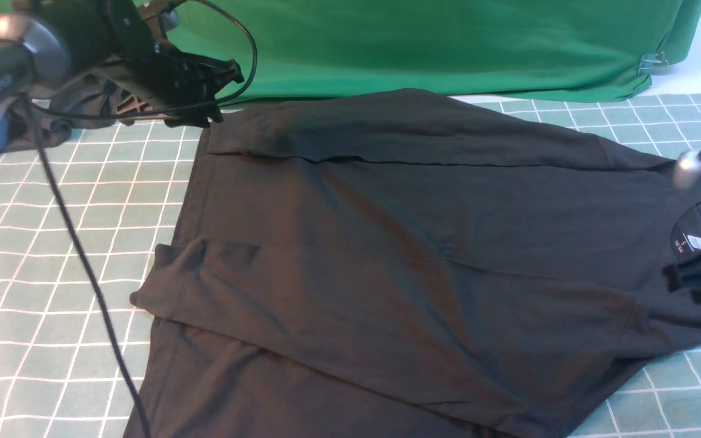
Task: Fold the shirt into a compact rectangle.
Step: 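Grab the top left corner of the dark shirt with the left gripper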
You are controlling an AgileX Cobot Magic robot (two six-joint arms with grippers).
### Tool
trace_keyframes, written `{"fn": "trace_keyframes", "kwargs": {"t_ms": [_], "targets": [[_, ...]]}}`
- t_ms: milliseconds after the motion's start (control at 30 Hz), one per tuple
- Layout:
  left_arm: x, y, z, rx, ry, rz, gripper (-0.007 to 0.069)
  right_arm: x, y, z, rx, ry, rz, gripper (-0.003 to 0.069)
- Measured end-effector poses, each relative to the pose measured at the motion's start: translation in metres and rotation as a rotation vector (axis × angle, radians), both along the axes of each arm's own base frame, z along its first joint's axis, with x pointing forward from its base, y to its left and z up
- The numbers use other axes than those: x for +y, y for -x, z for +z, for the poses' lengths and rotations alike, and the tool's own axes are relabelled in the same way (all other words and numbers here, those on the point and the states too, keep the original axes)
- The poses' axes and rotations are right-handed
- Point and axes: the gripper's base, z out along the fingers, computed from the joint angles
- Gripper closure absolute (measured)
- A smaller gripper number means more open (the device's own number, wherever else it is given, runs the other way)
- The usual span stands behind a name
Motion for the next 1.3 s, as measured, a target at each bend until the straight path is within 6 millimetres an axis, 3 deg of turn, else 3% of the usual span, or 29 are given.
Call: {"fn": "trace_keyframes", "kwargs": {"t_ms": [100,267,533,667,767,933,1000,1100,1300], "targets": [[0.0,-0.015,-0.012,-0.004,-0.006,-0.001,0.0366,-0.001,0.011,0.018,-0.075,-0.01,0.0,0.064],[0.001,-0.03,-0.032,-0.001,-0.034,-0.008,0.0223,-0.003,0.022,0.032,-0.112,-0.017,0.001,0.064],[0.002,-0.033,-0.052,0.033,-0.045,-0.01,0.019,-0.003,0.025,0.032,-0.097,-0.017,0.002,0.064],[0.002,-0.033,-0.052,0.034,-0.049,-0.011,0.0212,-0.003,0.025,0.032,-0.097,-0.02,0.001,0.064],[0.002,-0.033,-0.053,0.036,-0.063,-0.037,0.0288,-0.003,0.025,0.032,-0.097,-0.02,0.001,0.0639],[0.002,-0.032,-0.055,0.038,-0.108,-0.115,0.0525,-0.003,0.025,0.032,-0.097,-0.021,0.001,0.0633],[0.001,-0.032,-0.056,0.039,-0.109,-0.123,0.0585,-0.003,0.025,0.032,-0.097,-0.021,0.001,0.0631],[0.001,-0.031,-0.056,0.044,-0.106,-0.126,0.0603,-0.003,0.025,0.032,-0.097,-0.021,0.001,0.0628],[0.0,-0.023,-0.036,0.083,-0.103,-0.154,0.0608,-0.003,0.025,0.032,-0.097,-0.021,0.001,0.0622]]}}
